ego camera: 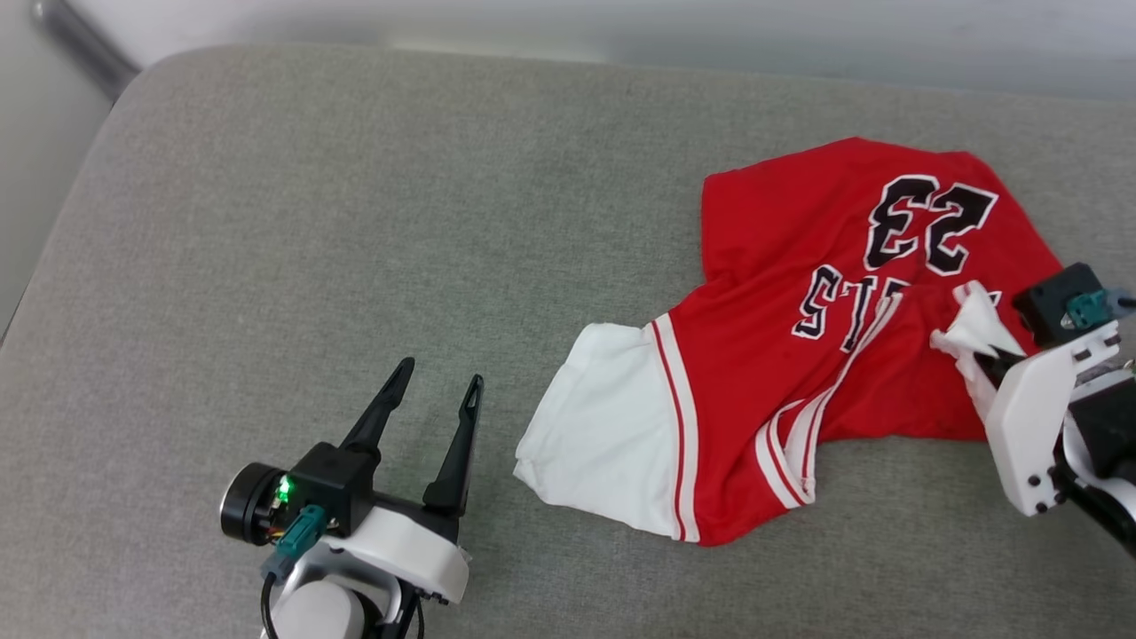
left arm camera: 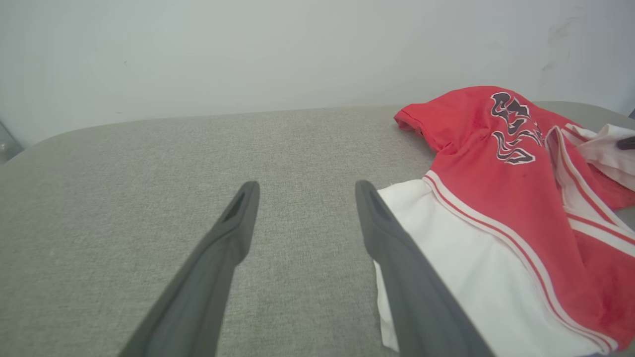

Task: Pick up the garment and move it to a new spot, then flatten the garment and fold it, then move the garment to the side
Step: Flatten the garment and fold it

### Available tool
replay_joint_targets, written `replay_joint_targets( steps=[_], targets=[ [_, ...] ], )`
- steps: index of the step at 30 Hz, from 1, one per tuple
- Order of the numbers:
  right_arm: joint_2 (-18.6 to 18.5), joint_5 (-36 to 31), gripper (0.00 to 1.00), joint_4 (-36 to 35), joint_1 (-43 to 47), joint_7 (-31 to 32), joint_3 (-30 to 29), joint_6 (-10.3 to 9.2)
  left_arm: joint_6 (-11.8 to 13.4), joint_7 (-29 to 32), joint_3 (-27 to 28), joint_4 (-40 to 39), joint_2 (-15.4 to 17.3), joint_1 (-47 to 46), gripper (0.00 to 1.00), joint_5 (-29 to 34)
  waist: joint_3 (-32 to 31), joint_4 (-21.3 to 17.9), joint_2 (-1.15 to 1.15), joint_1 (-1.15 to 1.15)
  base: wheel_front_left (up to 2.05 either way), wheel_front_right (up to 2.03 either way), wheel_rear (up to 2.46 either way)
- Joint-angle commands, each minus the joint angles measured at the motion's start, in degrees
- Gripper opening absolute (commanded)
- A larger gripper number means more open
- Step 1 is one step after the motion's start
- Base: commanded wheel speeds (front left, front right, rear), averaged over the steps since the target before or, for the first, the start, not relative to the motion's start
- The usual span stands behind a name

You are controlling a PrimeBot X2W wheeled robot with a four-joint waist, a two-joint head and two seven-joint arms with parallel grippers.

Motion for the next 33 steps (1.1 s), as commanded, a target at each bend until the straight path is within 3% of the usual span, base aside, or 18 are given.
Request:
replay_joint_targets(
  steps=[1,7,15,22,28,32,33],
  targets=[
    [0.32,0.49,0.00,-0.56,1.27,-0.46,-0.11,-0.04,-0.20,-0.15,0.27,0.18,-0.15,0.74,1.00,0.26,-0.84,-0.70,0.00,0.00,0.00,0.00,0.00],
    [1.44,4.49,0.00,-7.79,7.30,0.36,-2.18,-0.03,-0.09,-0.15,0.93,0.63,0.44,2.14,1.00,0.15,-4.02,-3.68,0.00,0.00,0.00,0.00,0.00],
    [-1.63,9.91,0.00,-16.85,19.87,6.86,-3.82,-0.03,0.52,-0.15,2.21,0.60,1.48,4.00,1.00,-0.53,-7.18,-7.59,0.00,0.00,0.00,0.00,0.00],
    [-10.18,13.66,0.00,-17.05,26.99,9.96,0.79,-0.03,0.77,0.13,2.19,0.51,1.86,4.25,1.00,-0.99,-7.57,-9.31,0.00,0.00,0.00,0.00,0.00],
    [-20.56,10.23,0.00,-12.36,24.43,3.92,10.45,-0.04,0.58,0.68,1.75,0.52,2.06,3.37,1.00,-1.04,-7.66,-9.40,0.00,0.00,0.00,0.00,0.00],
    [-22.93,9.54,0.00,-7.69,22.10,-0.24,13.76,-0.06,0.81,0.89,1.52,0.32,2.17,3.59,1.00,-1.19,-7.89,-9.17,0.00,0.00,0.00,0.00,0.00],
    [-23.08,9.20,0.26,-6.71,21.35,-1.58,14.15,-0.05,0.88,0.92,1.47,0.33,2.21,3.75,1.00,-1.26,-8.01,-9.11,0.00,0.00,0.00,0.00,0.00]
  ],
)
